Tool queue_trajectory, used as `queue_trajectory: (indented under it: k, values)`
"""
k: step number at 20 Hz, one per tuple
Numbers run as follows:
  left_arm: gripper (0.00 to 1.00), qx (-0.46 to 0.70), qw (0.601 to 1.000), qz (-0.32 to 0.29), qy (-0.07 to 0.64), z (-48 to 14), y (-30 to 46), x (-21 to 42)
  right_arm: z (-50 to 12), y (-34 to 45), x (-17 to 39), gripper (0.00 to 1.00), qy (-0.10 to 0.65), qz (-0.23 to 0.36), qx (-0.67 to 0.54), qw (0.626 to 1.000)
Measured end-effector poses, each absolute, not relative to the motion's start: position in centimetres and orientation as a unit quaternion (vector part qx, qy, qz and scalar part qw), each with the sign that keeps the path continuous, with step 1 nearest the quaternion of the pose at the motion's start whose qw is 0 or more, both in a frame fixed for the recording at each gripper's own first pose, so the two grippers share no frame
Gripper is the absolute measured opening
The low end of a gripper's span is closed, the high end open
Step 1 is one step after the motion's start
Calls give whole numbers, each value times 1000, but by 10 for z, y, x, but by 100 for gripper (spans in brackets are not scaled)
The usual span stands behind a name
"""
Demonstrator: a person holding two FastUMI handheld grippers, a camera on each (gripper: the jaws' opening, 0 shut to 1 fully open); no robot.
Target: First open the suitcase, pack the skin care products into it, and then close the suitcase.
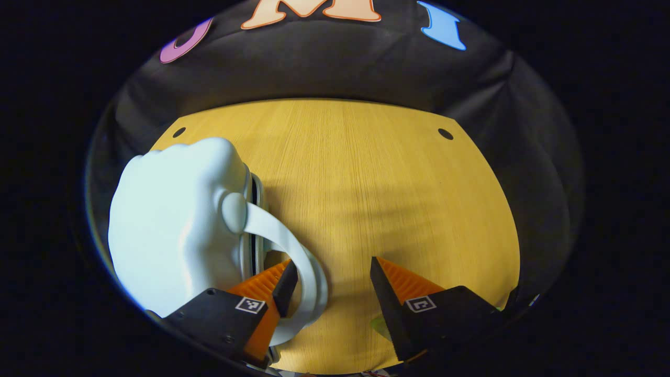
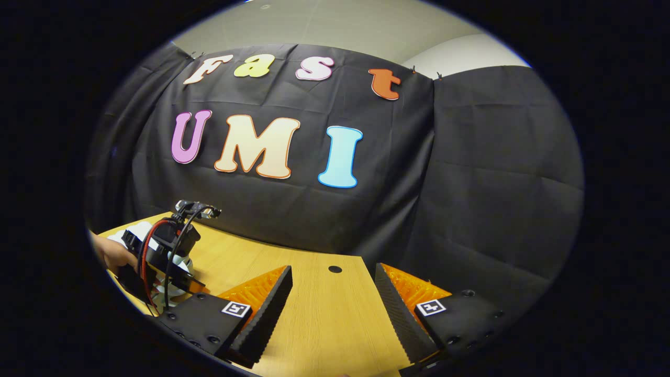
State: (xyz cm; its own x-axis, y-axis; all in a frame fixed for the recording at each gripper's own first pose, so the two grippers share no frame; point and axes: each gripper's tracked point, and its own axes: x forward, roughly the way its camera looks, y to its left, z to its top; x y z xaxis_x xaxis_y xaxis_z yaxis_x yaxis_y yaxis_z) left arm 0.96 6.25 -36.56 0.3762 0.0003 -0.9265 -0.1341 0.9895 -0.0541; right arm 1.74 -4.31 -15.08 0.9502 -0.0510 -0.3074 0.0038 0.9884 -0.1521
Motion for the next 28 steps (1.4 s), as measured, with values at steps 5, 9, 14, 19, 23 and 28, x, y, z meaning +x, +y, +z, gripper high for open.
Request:
queue_trajectory:
  k: [5,9,14,19,23,28]
  values:
    - [38,-47,816,71,572,-373,86,4,-150,-44,13,99,152,-14,-72,986]
    - [6,-56,807,60,585,-375,84,2,-153,-34,12,99,152,-1,-63,986]
    - [0,-22,820,31,572,-357,80,6,-147,-21,15,99,138,15,-52,989]
    - [0,-18,824,22,567,-333,75,8,-147,-7,15,99,132,34,-39,990]
    - [0,-23,838,19,545,-307,73,11,-150,5,16,99,133,47,-27,990]
    - [0,-29,858,27,512,-264,85,20,-149,18,17,99,128,60,-14,990]
